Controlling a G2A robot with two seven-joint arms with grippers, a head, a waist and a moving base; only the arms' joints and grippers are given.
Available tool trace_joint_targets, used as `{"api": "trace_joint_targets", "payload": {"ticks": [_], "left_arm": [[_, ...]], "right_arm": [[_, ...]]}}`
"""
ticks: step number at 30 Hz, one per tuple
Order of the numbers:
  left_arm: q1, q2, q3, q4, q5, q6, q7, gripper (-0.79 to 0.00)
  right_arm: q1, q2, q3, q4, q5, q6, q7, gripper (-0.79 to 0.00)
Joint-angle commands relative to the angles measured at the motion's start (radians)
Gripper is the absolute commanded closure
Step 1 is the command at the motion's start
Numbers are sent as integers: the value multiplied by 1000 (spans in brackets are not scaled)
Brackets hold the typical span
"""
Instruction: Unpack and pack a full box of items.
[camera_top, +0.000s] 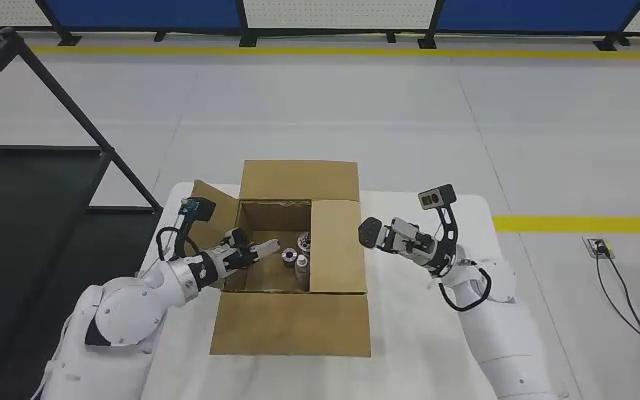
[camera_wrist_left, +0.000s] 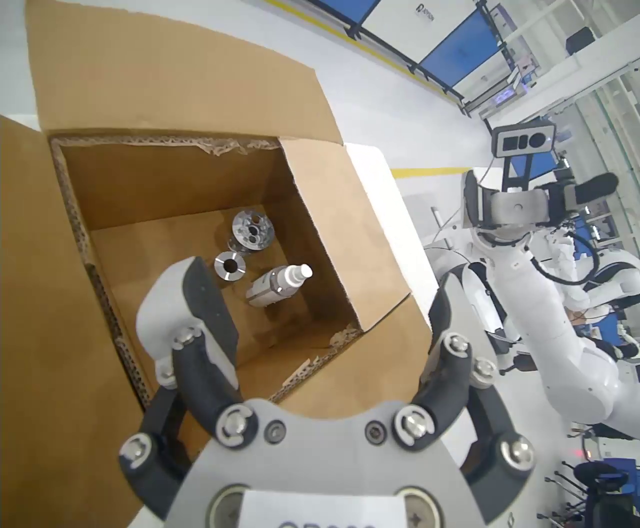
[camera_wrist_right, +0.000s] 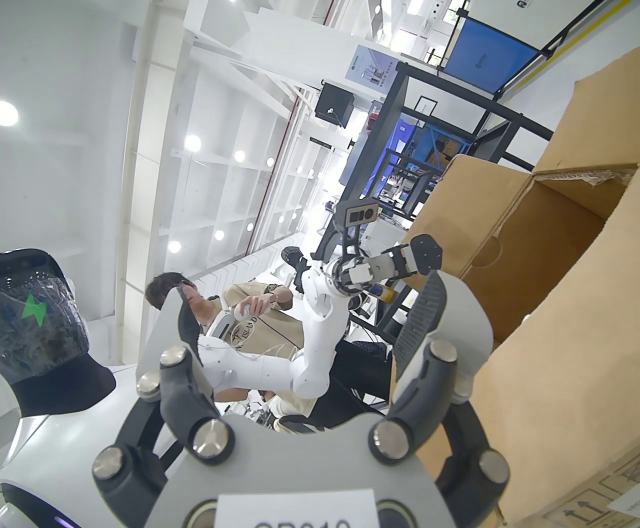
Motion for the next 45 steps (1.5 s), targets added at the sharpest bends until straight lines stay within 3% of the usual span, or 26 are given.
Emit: {"api": "trace_joint_targets", "payload": {"ticks": [1,7,14,28,35,45], "left_arm": [[-45,-4,34,58,-21,-2,-10,-785],[-141,-15,110,204,-84,-22,-29,-785],[-198,-25,167,308,-113,-38,-15,-785],[-199,-29,195,315,-103,-26,24,-785],[-275,-54,264,440,-233,-31,11,-785],[-390,-100,372,635,-370,-106,22,-785]], "right_arm": [[-12,4,5,-7,4,-5,1,-785],[-57,20,29,-51,14,-15,6,-785],[-97,33,37,-99,12,-14,-8,-785],[-118,38,24,-140,-12,3,-39,-785],[-152,50,10,-188,-31,2,-23,-785],[-202,68,18,-223,-20,-26,-20,-785]]}}
